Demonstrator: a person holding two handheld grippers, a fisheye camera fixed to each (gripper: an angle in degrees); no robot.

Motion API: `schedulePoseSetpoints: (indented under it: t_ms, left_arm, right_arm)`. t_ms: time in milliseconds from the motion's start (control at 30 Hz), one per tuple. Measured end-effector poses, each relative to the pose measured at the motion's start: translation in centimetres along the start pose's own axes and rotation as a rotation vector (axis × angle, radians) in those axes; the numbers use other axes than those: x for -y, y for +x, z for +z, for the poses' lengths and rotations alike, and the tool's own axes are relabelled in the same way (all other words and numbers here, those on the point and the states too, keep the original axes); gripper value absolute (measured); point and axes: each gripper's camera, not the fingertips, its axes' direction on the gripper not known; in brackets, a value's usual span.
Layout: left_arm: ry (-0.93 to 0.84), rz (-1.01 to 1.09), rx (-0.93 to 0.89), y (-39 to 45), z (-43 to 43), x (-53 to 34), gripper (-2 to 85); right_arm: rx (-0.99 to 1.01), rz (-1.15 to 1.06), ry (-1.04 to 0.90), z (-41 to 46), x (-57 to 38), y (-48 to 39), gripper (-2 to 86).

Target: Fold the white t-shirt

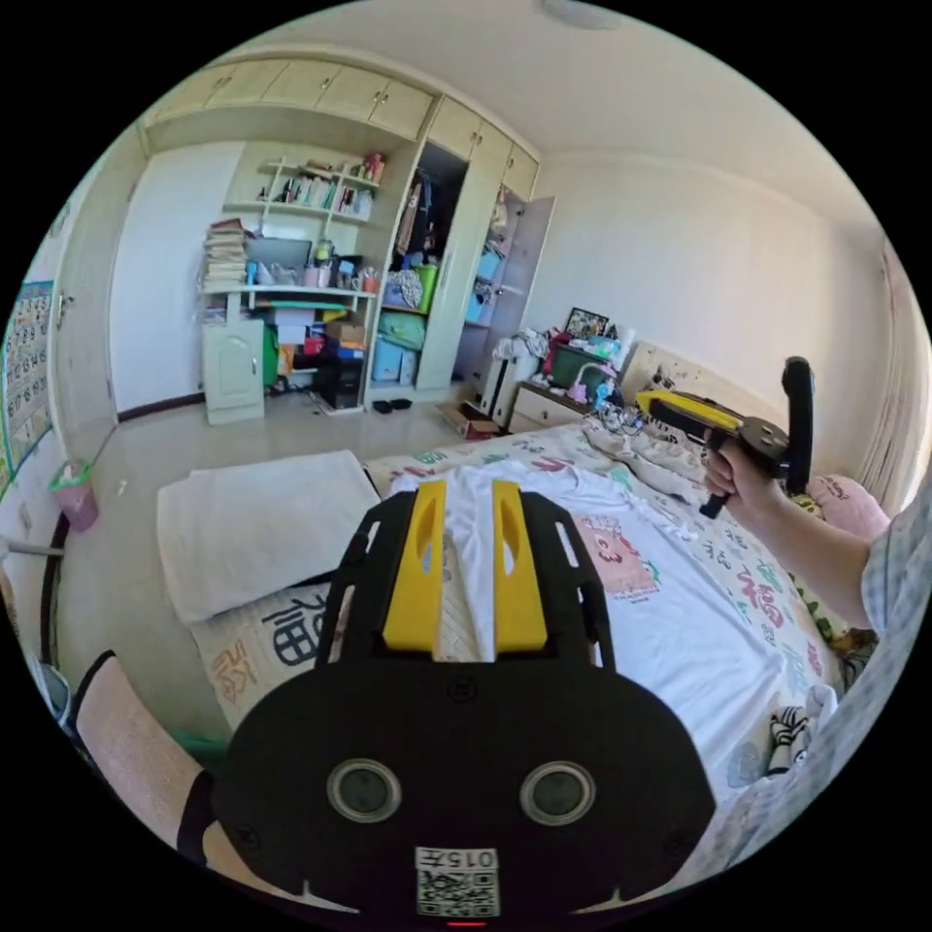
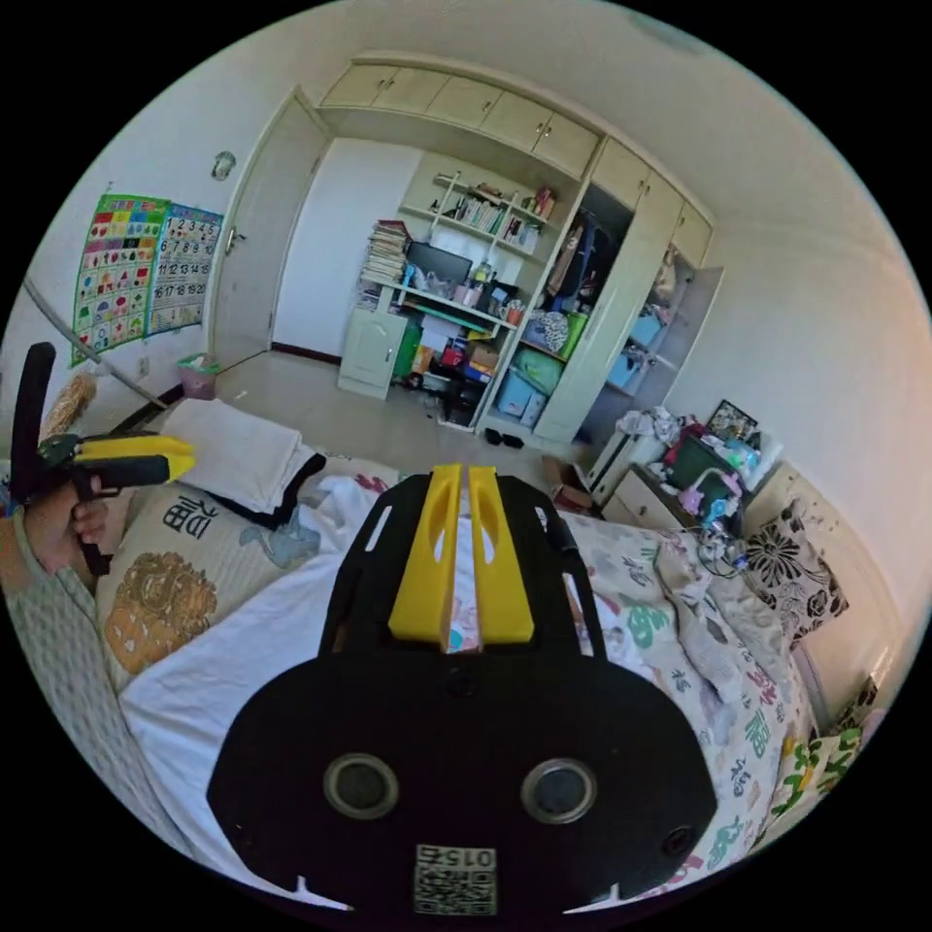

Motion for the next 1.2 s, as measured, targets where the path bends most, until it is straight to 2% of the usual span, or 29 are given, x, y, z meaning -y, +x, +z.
schedulePoseSetpoints:
  t_ms: [67, 200, 333, 467, 600, 733, 900, 1033, 1200]
  left_arm:
    - [-0.077, -0.035, -0.068, -1.4, 2.3, 0.5, 5.8]
    - [-0.168, -0.101, -0.005, -3.7, 7.0, 1.7, 8.4]
    - [-0.243, -0.134, 0.054, -5.6, 11.0, 2.8, 9.7]
    - [-0.276, -0.333, 0.017, -9.3, 13.7, 3.7, 10.1]
    - [-0.204, -0.558, 0.018, -11.8, 14.7, 4.1, 9.8]
    - [-0.205, -0.703, 0.067, -14.1, 16.2, 4.6, 8.7]
    - [-0.18, -0.86, 0.07, -16.3, 16.8, 4.5, 5.0]
    - [-0.182, -0.879, 0.068, -17.6, 17.1, 4.4, 0.5]
    - [-0.113, -0.743, 0.053, -17.2, 15.3, 4.1, -0.6]
  right_arm:
    - [0.163, -0.07, -0.101, 5.4, 1.9, -3.4, 4.8]
    - [0.308, -0.24, -0.355, 17.1, 5.2, -11.3, 6.8]
    - [0.377, -0.342, -0.552, 25.4, 6.1, -17.0, 7.4]
    - [0.458, -0.389, -0.699, 32.1, 5.5, -22.1, 7.4]
    - [0.398, -0.521, -0.779, 36.4, 3.8, -26.5, 6.6]
    - [0.382, -0.555, -0.813, 39.0, 2.8, -28.9, 0.5]
    - [0.445, -0.551, -0.808, 40.9, 2.0, -30.3, -0.9]
    - [0.432, -0.549, -0.756, 40.8, 1.9, -29.6, -1.0]
    - [0.503, -0.38, -0.646, 40.1, 1.3, -23.9, -0.8]
